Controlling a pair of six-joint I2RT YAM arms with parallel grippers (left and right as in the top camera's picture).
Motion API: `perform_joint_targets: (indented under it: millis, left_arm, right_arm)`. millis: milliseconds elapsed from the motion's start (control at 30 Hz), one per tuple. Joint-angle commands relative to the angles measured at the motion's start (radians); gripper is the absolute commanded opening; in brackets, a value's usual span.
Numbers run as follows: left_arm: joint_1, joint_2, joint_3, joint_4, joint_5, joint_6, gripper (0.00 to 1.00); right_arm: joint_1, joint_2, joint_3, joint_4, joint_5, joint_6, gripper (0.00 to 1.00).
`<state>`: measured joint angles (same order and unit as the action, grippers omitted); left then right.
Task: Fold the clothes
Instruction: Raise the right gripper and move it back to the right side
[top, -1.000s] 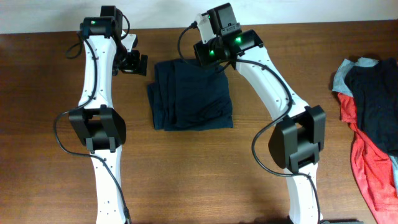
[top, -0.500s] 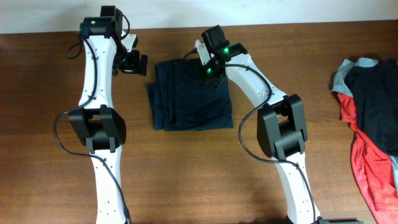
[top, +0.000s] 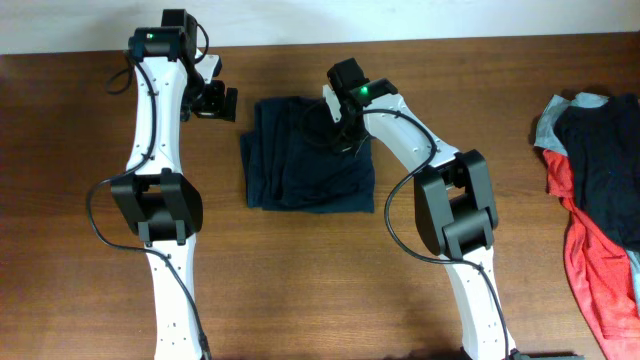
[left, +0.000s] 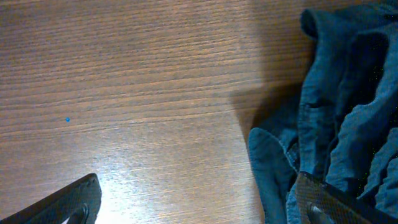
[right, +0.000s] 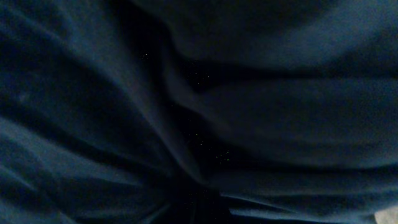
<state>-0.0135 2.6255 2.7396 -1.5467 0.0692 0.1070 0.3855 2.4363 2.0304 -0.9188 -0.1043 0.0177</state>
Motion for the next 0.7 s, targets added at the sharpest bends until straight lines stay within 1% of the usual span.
perform_joint_targets:
  millis: [0,267,400,500,567,667]
  left_arm:
    - [0.003,-0.005,0.003,0.002,-0.014,-0.013,0.99]
    - [0.003,-0.005,0.003,0.002,-0.014,-0.013,0.99]
    - [0.003,-0.005,0.003,0.002,-0.014,-0.013,0.99]
    - [0.003,-0.005,0.003,0.002,-0.014,-0.013,0.99]
    - [0.003,-0.005,0.003,0.002,-0.014,-0.013,0.99]
    - [0.003,-0.005,0.003,0.002,-0.014,-0.013,0.99]
  right_arm:
    - [-0.011,0.02,-0.051,-0.044,0.038,0.018,0.04]
    - [-0.014,0.001,-0.019,-0.024,0.027,0.015,0.04]
    - [-0.015,-0.005,0.058,-0.024,-0.125,-0.033,0.04]
    - [-0.021,-0.032,0.151,-0.029,-0.204,-0.032,0.05]
    - [-0.03,-0.059,0.215,-0.052,-0.233,-0.026,0.12]
    - [-0.055,-0.098,0.33,-0.144,-0.23,-0.012,0.2]
